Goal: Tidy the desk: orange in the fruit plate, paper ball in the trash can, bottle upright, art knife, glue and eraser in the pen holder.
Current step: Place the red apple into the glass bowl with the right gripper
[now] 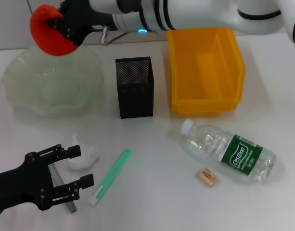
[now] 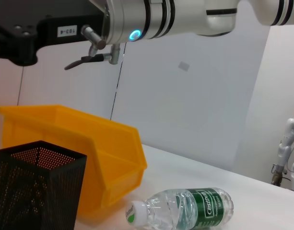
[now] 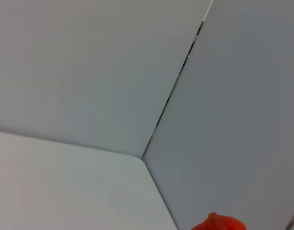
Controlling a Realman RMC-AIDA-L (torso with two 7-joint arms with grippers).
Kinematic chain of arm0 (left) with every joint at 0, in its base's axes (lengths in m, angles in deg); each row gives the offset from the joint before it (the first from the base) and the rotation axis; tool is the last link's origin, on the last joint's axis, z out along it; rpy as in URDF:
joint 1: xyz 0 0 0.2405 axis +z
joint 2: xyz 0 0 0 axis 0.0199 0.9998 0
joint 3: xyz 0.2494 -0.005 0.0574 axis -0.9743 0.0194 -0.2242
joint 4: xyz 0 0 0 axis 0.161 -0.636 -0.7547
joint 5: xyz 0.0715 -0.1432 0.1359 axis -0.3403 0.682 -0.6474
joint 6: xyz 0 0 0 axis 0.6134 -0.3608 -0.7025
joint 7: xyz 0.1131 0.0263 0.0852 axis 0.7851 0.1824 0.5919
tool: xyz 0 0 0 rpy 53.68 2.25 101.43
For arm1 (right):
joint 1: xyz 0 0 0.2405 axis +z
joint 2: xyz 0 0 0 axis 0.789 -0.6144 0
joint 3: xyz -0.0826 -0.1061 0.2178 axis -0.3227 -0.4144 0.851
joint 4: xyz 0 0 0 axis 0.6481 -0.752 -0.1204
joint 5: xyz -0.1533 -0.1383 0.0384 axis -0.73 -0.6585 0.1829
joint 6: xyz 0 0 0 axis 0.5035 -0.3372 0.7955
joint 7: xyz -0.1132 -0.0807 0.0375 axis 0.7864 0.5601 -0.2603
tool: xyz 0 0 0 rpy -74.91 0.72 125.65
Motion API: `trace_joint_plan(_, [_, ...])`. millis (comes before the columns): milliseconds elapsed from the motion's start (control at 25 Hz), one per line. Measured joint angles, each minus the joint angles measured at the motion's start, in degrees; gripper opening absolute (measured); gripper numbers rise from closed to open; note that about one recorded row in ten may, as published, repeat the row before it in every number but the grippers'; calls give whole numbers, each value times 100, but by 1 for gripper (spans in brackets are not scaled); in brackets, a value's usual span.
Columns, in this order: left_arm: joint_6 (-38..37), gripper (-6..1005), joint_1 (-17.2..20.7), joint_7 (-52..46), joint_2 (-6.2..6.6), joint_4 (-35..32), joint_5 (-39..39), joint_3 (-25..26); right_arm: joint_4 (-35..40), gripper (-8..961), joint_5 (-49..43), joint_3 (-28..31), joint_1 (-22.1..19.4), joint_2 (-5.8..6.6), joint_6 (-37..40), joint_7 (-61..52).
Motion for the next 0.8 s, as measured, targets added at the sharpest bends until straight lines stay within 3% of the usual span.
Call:
trace_joint_plan(520, [52, 706, -50, 0, -70, 7, 0, 0, -21, 121, 17, -904, 137, 1, -675, 291])
trace_joint_plan(800, [83, 702, -98, 0, -137, -21, 0, -2, -46, 136, 21, -966, 84, 1, -895, 306])
